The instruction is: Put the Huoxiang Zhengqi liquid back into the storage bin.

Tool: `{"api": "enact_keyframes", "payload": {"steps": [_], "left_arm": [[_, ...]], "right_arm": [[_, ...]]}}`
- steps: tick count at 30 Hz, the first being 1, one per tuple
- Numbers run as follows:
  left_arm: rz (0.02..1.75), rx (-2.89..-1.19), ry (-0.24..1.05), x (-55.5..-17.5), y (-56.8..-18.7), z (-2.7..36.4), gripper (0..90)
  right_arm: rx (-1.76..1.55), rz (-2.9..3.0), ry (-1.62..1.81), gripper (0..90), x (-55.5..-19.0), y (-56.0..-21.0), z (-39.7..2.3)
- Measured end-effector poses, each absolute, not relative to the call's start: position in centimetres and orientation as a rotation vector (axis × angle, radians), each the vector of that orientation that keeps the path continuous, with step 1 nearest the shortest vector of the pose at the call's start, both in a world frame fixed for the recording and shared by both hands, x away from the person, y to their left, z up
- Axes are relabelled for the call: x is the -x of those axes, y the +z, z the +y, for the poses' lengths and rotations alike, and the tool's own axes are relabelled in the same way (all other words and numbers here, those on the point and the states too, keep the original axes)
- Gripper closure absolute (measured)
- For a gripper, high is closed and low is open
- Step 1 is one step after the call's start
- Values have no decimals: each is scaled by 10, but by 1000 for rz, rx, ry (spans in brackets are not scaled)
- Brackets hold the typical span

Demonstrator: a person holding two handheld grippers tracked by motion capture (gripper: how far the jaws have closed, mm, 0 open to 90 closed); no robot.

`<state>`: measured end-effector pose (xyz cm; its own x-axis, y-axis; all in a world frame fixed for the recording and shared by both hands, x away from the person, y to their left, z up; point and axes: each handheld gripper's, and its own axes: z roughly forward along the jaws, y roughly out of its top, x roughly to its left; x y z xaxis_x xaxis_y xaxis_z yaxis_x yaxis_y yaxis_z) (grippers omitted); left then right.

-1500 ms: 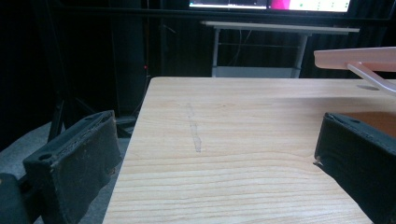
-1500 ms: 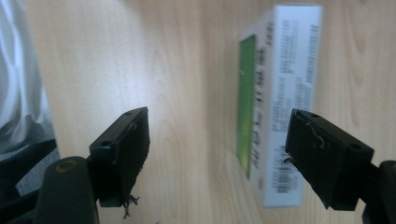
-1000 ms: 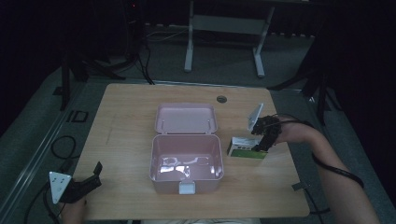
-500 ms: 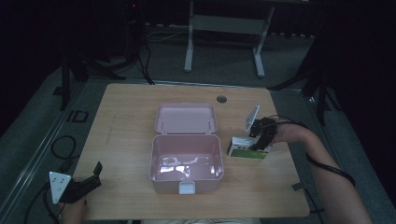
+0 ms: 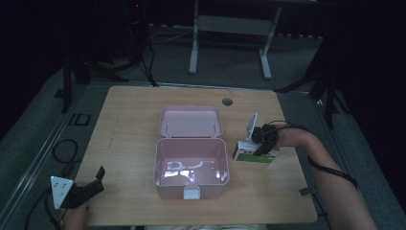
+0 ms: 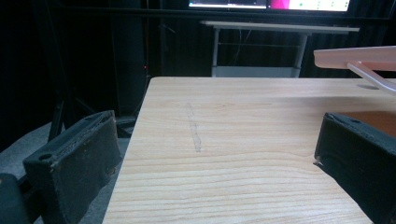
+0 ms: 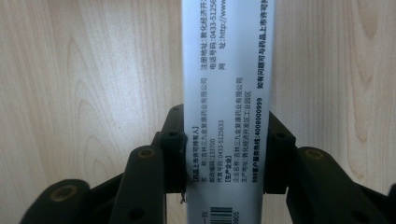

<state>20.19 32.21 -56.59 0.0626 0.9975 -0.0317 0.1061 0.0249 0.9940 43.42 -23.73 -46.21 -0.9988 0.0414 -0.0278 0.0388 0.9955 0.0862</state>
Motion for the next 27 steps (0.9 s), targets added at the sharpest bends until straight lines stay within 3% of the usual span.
{"api": "enact_keyframes", "payload": {"steps": [27], "left_arm": [[1252, -1294, 1088, -202, -566, 322, 2]], "right_arm": [[-132, 3166, 67, 616, -401, -431, -235]]}}
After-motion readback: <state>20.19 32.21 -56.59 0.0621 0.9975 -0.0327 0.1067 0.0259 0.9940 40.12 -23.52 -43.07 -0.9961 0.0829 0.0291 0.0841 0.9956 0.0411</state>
